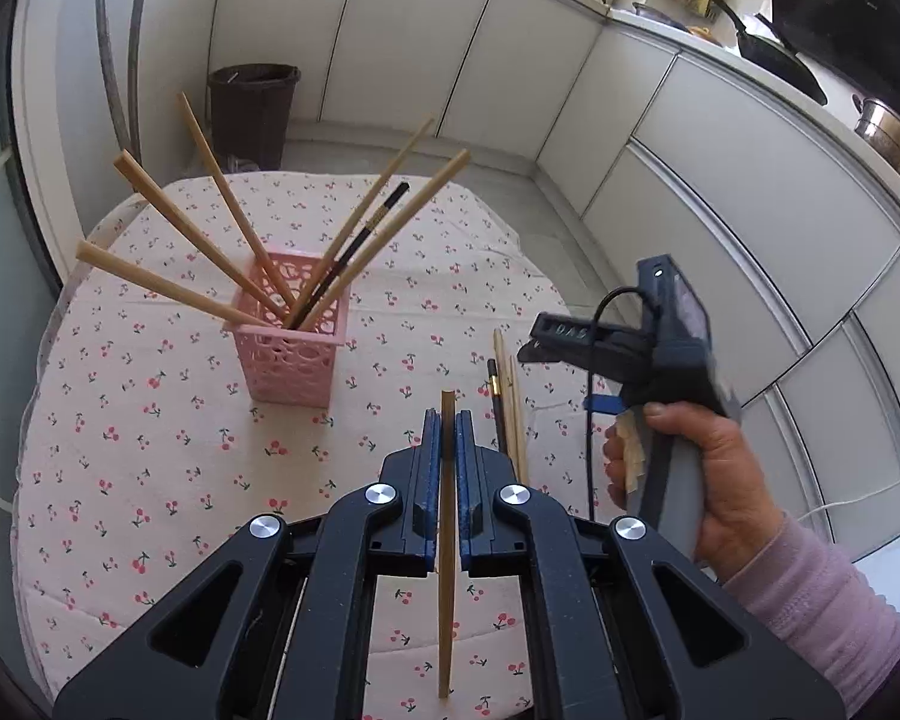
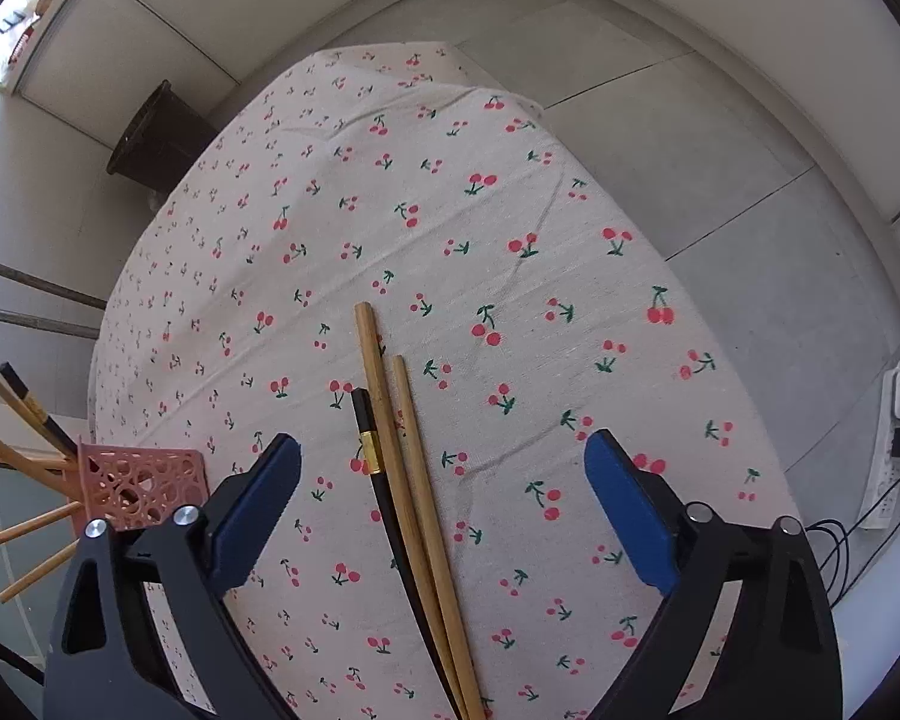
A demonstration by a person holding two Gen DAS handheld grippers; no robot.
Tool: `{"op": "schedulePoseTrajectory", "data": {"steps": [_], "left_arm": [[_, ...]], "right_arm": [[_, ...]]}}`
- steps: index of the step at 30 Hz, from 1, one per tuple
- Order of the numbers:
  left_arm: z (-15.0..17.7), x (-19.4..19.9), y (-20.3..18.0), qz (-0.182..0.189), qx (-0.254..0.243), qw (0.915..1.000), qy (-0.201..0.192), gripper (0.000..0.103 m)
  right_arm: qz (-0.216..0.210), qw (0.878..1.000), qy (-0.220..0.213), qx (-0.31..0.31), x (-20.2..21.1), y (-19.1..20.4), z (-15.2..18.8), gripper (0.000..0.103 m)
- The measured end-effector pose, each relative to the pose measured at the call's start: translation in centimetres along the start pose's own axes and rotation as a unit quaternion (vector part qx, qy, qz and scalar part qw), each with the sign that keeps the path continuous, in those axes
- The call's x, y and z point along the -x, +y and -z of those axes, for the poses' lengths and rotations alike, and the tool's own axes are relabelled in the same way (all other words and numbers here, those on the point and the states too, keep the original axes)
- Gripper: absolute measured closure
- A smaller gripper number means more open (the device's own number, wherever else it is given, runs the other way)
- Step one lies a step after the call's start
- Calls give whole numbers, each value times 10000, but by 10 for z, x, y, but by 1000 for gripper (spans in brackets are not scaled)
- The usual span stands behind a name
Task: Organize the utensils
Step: 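Grasp a plain wooden chopstick with the right gripper while the left gripper lifts its chopstick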
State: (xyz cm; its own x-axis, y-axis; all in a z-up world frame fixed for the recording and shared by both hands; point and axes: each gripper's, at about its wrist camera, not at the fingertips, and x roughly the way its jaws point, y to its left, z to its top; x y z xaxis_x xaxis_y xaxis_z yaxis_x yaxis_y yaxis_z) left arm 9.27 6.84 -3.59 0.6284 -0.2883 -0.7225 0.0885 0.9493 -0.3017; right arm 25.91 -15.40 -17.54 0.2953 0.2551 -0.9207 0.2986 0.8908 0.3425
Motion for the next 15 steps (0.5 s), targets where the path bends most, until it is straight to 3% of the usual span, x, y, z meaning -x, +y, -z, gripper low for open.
{"op": "schedulePoseTrajectory", "data": {"steps": [2, 4, 7, 15], "left_arm": [[-1, 12, 3, 70, 46, 9999, -91, 99], [-3, 17, 4, 120, 50, 9999, -113, 99], [-1, 23, 4, 160, 28, 9997, -156, 99], [0, 26, 8, 87, 92, 9998, -166, 99]], "right_arm": [[89, 9999, 50, 67, -9, 6, -1, 38], [199, 9997, -60, 81, -10, 9, -1, 48], [286, 9991, -312, 17, -8, 9, -3, 53], [525, 9982, -252, 140, -19, 11, -4, 61]]}}
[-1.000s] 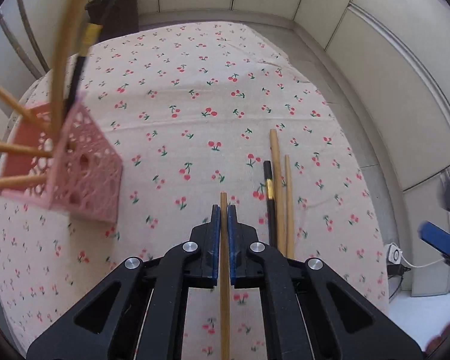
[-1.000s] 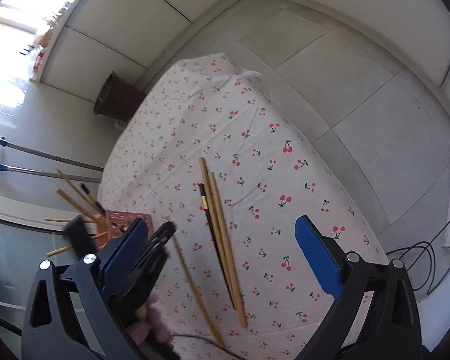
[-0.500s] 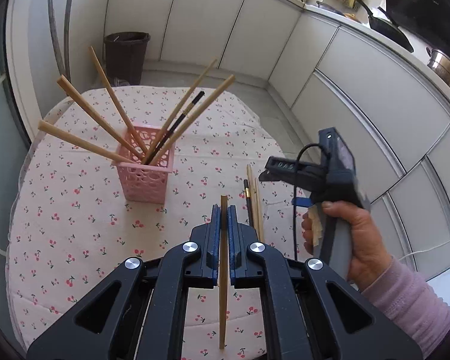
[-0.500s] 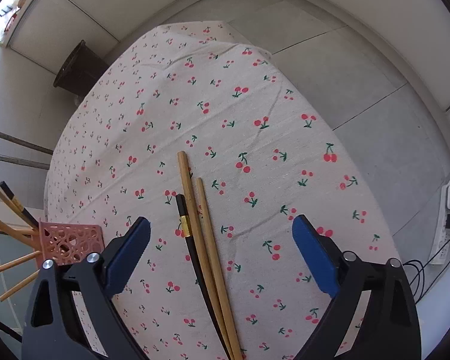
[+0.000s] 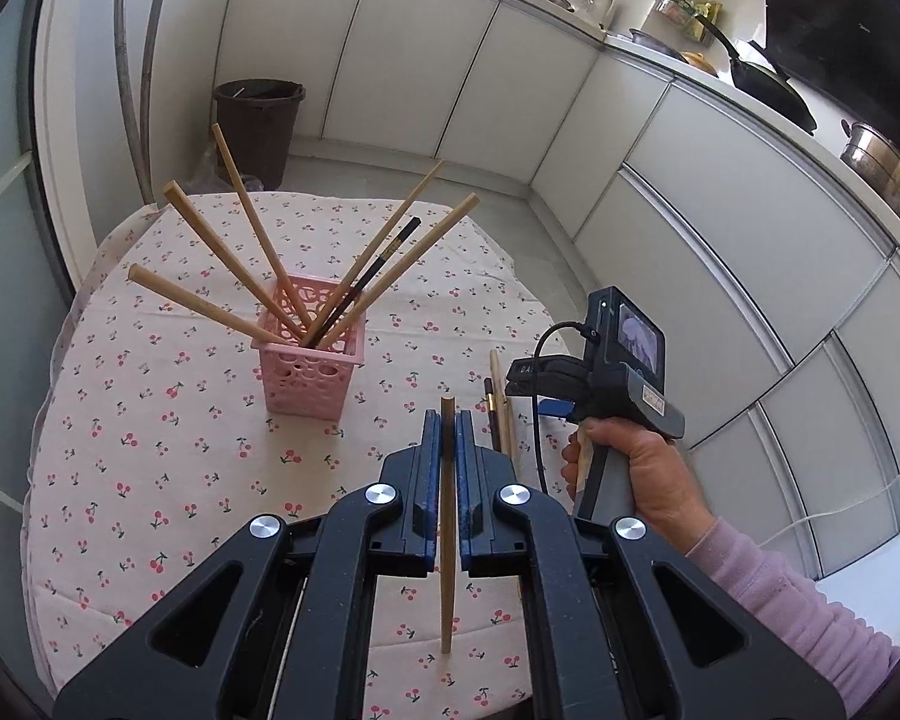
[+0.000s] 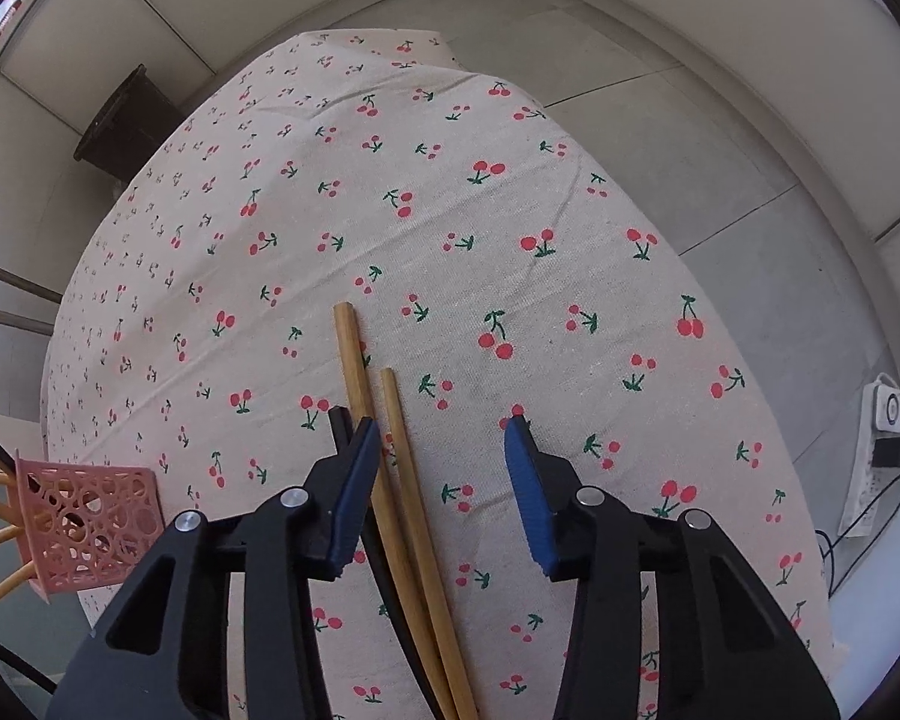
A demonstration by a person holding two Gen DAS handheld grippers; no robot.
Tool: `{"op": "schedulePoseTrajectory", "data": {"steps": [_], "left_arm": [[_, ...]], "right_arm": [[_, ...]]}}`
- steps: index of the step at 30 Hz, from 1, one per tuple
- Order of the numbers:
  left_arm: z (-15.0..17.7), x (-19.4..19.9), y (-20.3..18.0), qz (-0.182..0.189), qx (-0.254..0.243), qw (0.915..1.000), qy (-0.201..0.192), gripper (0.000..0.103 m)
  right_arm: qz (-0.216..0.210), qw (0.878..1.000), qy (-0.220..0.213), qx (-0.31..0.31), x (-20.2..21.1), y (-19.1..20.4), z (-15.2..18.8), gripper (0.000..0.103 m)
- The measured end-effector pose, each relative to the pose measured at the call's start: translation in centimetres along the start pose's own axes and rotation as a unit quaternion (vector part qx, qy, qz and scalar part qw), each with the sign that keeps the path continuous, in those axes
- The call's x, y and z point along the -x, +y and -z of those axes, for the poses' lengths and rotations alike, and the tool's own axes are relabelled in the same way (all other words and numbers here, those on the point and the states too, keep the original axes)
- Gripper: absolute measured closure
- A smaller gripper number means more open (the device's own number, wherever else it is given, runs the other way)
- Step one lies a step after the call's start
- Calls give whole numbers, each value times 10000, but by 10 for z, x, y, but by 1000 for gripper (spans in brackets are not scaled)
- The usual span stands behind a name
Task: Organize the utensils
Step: 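Grasp a plain wooden chopstick with the right gripper while the left gripper lifts its chopstick, then lower the right chopstick into the pink basket and open the right gripper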
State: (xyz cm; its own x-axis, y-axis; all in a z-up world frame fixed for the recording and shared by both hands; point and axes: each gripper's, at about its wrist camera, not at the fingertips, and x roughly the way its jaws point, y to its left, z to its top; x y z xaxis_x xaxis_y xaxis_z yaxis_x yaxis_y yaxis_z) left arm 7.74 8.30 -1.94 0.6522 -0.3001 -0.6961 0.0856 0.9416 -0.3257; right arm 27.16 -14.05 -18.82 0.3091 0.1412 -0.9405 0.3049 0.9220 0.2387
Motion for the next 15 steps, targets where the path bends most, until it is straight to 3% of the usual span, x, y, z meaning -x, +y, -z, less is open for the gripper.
{"op": "schedulePoseTrajectory", "data": {"steps": [9, 10, 13, 15], "left_arm": [[0, 1, -5, -99, -14, 9999, -29, 99], [0, 0, -4, -116, -28, 9999, -39, 99], [1, 1, -6, -174, -73, 9998, -71, 99], [2, 2, -6, -216, -103, 9997, -93, 99]], "right_arm": [[671, 9928, -273, 950, -6, 25, 16, 63], [678, 9918, -303, 1036, -5, 27, 19, 67], [478, 9930, -228, 1054, -4, 26, 21, 97], [354, 9935, -233, 1058, -2, 22, 22, 97]]}}
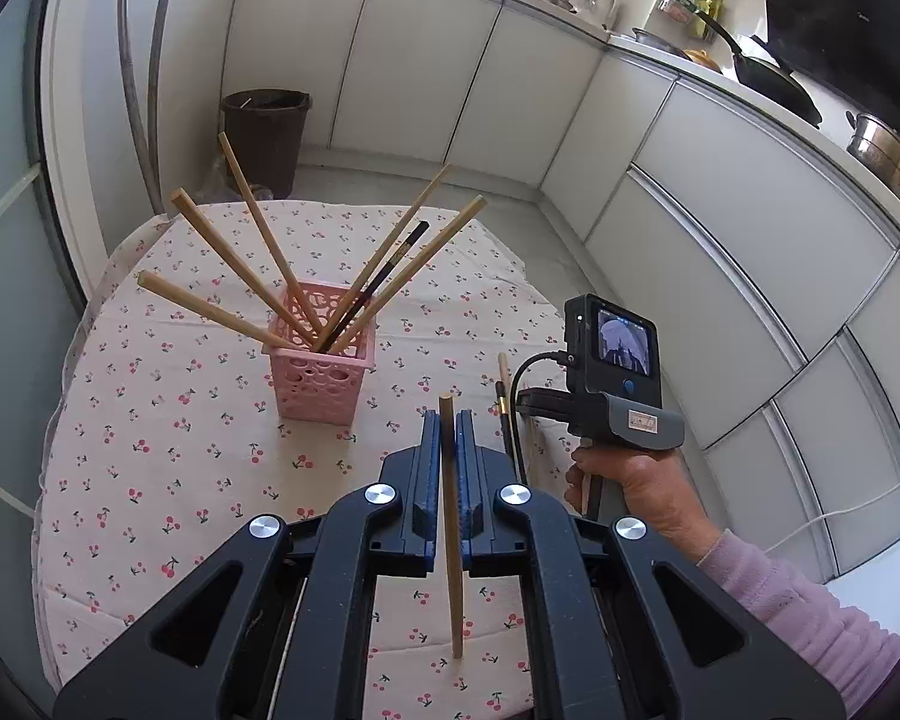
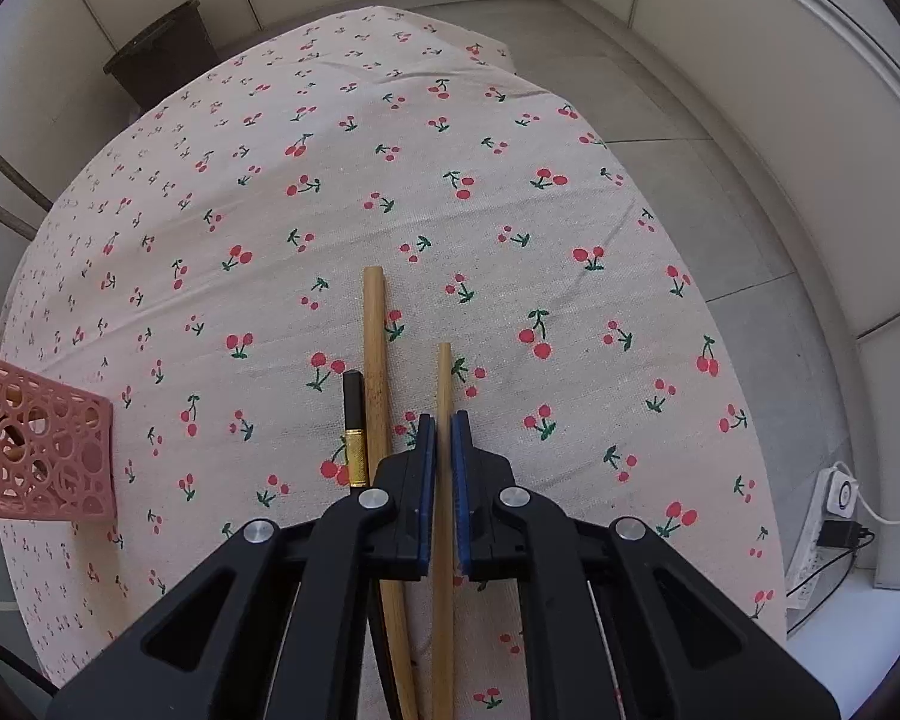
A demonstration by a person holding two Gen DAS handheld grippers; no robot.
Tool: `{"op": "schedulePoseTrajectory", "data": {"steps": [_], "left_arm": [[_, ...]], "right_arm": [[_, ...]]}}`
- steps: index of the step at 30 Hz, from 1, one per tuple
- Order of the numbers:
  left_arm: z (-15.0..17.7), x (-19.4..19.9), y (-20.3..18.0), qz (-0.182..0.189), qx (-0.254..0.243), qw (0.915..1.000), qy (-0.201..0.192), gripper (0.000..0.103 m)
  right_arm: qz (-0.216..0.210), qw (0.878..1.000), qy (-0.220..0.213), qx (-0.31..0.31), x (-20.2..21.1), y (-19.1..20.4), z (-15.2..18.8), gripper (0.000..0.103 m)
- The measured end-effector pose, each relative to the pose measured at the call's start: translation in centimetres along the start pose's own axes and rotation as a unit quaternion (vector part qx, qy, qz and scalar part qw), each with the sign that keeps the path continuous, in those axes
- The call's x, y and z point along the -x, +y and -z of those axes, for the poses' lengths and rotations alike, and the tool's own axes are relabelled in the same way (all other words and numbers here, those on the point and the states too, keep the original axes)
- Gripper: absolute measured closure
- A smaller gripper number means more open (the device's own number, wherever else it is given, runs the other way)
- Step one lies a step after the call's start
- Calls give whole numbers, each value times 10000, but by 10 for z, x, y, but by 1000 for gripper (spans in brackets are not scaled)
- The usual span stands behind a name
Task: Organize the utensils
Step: 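Lower the right chopstick into the pink basket and open the right gripper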
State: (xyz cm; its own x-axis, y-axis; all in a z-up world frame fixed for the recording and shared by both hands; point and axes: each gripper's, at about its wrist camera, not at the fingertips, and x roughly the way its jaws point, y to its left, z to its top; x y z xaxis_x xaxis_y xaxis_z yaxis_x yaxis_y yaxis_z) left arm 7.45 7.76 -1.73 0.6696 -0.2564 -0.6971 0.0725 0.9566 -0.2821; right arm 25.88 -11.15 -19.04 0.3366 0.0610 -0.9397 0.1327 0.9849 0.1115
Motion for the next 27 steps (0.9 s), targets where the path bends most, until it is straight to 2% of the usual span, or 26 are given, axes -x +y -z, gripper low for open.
{"op": "schedulePoseTrajectory", "data": {"steps": [8, 14, 19, 23, 27], "left_arm": [[1, 5, -5, -112, -150, 9997, -159, 99], [4, 8, -8, -130, -211, 9994, -225, 99], [5, 14, 0, -130, -123, 9996, -226, 99], [7, 20, 6, -123, -55, 9996, -238, 99], [14, 28, 6, -184, -81, 9993, -311, 99]], "right_arm": [[-349, 9991, -224, -47, 26, -15, 20, 97], [-761, 9950, -647, 56, 80, -24, 40, 97], [-1240, 9855, -1136, 209, 139, -38, 62, 97], [-1755, 9756, -1302, 214, 168, -47, 76, 97], [-2074, 9668, -1489, 120, 190, -58, 92, 97]]}}
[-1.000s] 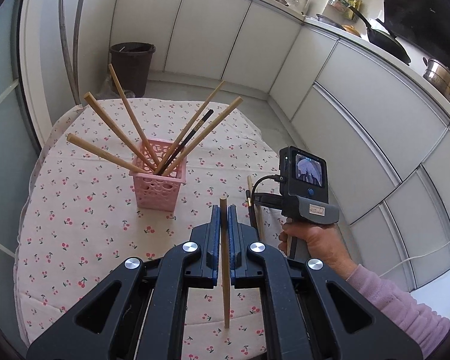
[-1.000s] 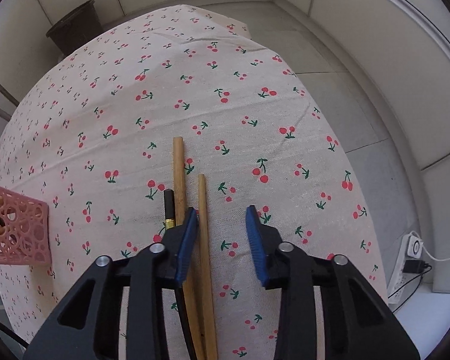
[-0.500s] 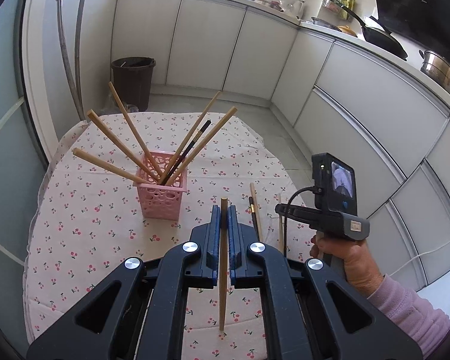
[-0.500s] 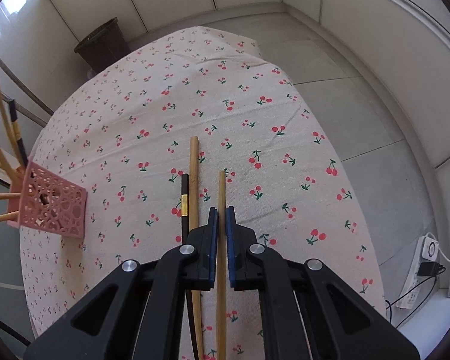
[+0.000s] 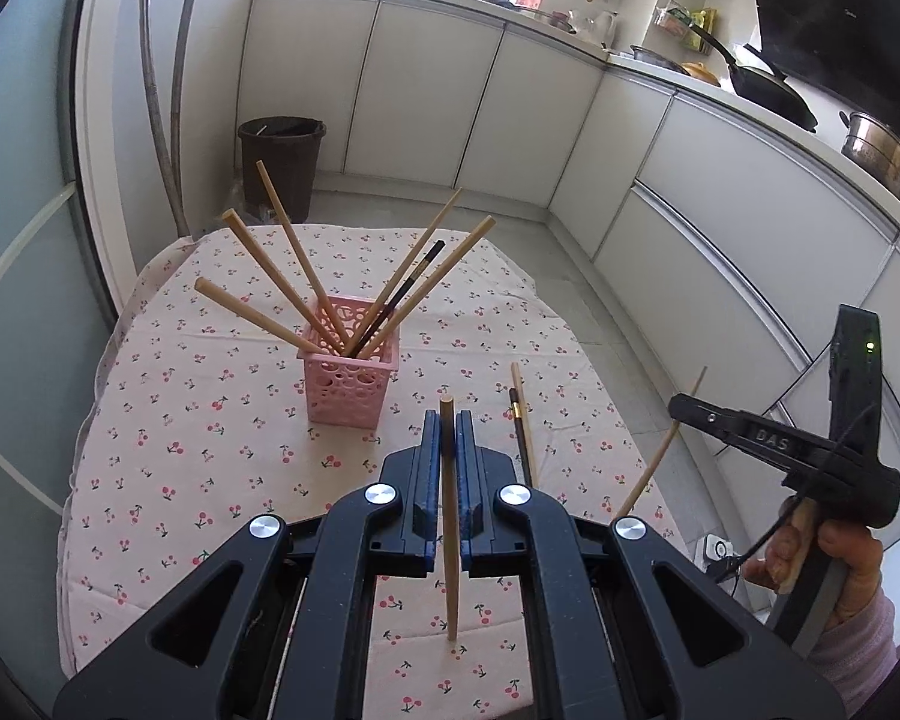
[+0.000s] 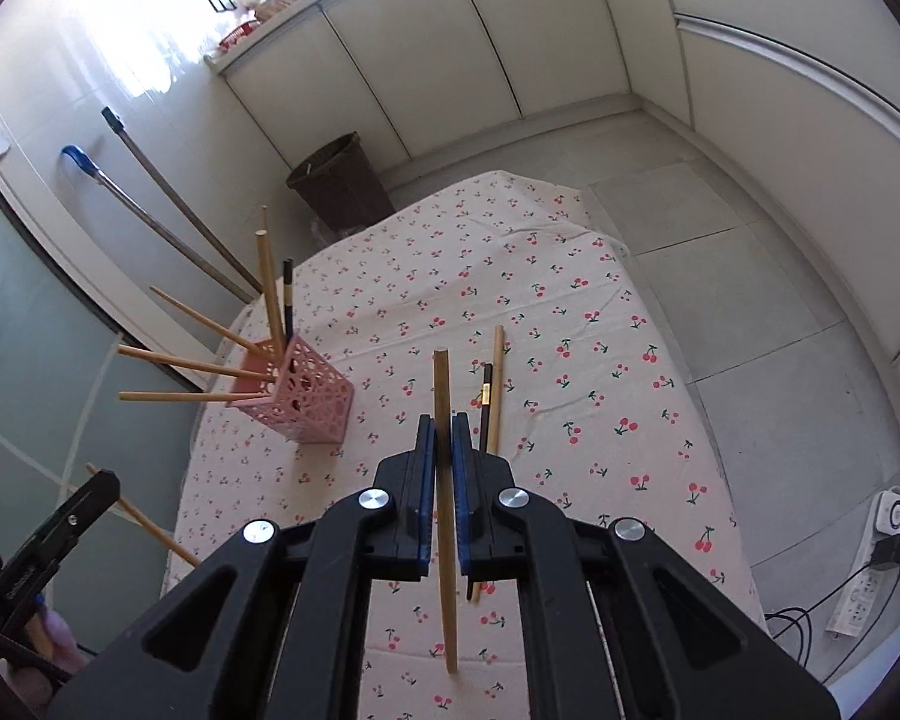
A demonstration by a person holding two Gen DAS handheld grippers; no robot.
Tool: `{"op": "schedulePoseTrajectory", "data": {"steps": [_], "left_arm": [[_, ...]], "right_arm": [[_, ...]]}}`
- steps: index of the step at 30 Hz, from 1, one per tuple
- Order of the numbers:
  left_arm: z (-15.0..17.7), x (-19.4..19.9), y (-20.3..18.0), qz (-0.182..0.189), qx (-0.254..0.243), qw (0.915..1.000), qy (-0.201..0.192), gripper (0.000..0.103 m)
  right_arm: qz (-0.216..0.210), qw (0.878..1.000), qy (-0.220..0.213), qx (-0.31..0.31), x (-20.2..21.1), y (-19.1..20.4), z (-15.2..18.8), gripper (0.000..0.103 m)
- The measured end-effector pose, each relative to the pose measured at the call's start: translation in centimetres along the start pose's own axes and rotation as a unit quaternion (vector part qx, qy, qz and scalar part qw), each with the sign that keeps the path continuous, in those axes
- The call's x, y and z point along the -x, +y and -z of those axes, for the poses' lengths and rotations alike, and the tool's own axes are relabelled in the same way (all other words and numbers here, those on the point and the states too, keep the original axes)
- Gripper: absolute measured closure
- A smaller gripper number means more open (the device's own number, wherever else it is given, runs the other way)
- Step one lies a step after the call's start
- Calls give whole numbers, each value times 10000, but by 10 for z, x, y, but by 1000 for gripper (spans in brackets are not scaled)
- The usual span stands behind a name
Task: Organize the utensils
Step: 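Lower the right chopstick into the pink basket and open the right gripper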
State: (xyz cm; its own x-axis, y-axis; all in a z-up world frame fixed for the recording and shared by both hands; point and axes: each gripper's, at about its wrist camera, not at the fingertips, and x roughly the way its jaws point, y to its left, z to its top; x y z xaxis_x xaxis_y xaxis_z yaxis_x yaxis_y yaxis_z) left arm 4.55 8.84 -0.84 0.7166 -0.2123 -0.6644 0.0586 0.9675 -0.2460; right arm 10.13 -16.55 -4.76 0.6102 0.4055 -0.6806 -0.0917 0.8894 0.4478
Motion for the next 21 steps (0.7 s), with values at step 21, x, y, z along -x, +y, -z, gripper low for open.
{"op": "schedulePoseTrajectory", "data": {"steps": [21], "left_arm": [[-130, 28, 21, -945, 507, 9875, -1152, 99]], "right_arm": [[-692, 9956, -472, -414, 41, -8, -15, 97]]}}
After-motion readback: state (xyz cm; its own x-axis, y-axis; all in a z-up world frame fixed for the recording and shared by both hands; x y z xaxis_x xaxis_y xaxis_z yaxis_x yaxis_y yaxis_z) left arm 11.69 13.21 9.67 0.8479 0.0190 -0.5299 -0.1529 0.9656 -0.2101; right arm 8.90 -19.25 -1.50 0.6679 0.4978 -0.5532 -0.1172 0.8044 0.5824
